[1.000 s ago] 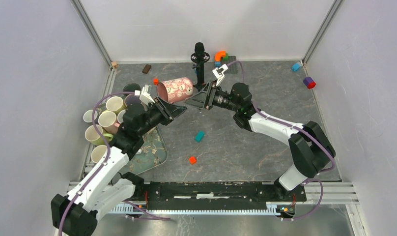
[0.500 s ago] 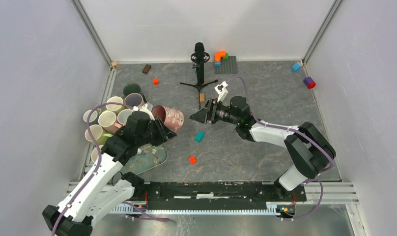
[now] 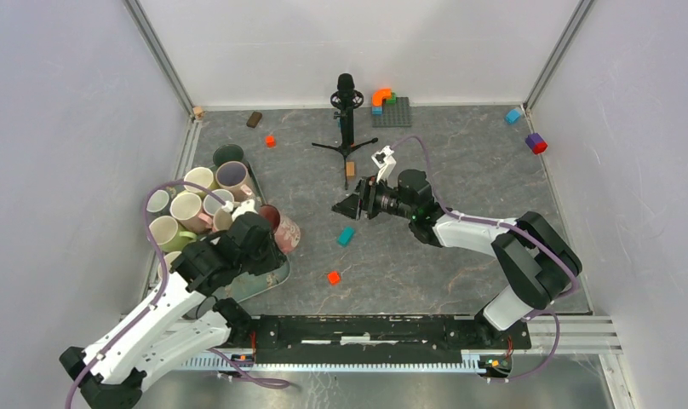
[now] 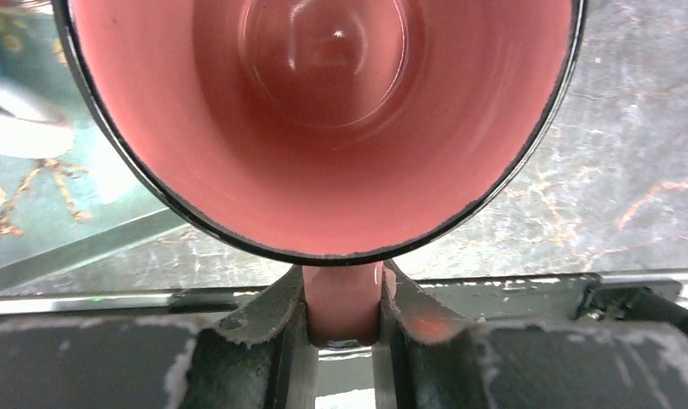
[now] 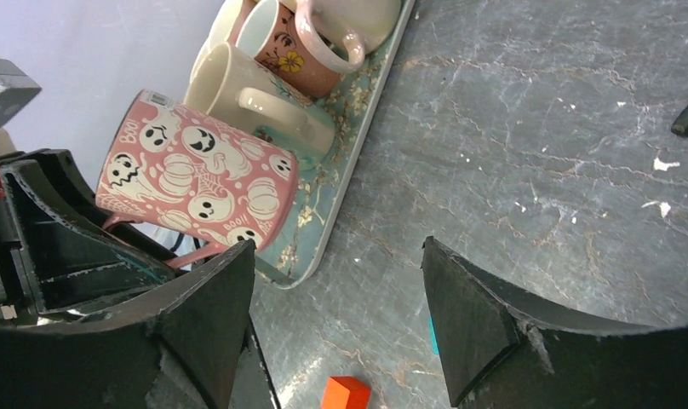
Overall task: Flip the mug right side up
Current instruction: Place the cup on the tray.
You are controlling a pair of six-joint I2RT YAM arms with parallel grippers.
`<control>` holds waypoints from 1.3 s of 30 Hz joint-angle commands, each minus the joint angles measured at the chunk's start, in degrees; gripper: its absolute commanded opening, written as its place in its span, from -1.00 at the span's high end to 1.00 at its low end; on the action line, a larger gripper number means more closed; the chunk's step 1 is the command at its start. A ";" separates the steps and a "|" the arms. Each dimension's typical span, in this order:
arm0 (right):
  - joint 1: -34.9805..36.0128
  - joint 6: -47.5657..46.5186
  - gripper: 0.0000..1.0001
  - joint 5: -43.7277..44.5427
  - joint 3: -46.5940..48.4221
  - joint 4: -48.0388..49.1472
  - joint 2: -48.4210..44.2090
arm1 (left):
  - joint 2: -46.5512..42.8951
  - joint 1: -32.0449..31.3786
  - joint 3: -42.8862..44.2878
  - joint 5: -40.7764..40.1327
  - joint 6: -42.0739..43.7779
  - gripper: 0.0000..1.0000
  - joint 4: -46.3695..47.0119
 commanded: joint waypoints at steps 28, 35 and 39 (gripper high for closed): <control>-0.01 -2.41 -0.54 -0.68 -6.91 4.30 -2.23 | 3.85 -16.99 -5.56 -24.59 -28.38 0.96 -10.01; -0.03 -2.45 -0.54 -0.59 -7.37 4.27 -2.05 | 4.12 -17.25 -8.27 -23.81 -29.31 0.96 -10.06; -0.01 -2.34 -0.54 -0.45 -7.47 4.37 -1.79 | 3.93 -17.33 -9.27 -23.12 -29.51 0.96 -9.90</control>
